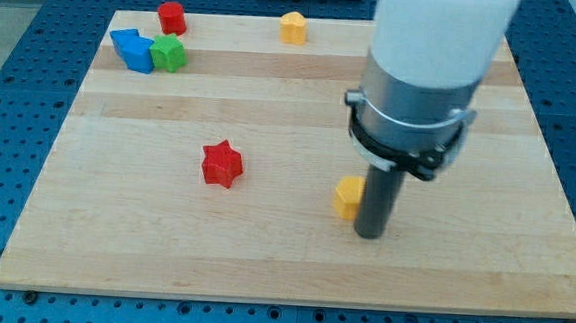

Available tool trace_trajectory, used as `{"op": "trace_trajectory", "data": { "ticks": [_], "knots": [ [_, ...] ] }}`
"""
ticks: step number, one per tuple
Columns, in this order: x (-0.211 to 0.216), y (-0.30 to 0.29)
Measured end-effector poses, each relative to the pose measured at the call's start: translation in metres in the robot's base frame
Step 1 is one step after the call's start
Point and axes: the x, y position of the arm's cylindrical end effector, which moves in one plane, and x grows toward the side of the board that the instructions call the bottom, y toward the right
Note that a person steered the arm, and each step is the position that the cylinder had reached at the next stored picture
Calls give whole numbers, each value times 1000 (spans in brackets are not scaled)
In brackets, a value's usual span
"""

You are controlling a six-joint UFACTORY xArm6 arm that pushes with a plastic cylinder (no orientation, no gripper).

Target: Move the yellow hexagon to the center left

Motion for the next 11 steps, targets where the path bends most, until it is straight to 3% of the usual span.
{"op": "trace_trajectory", "data": {
  "ticks": [3, 5, 6, 9, 11],
  "knots": [
    [-67, -1],
    [-79, -107],
    [-62, -122],
    [-87, -188],
    [-107, -150]
  ]
}}
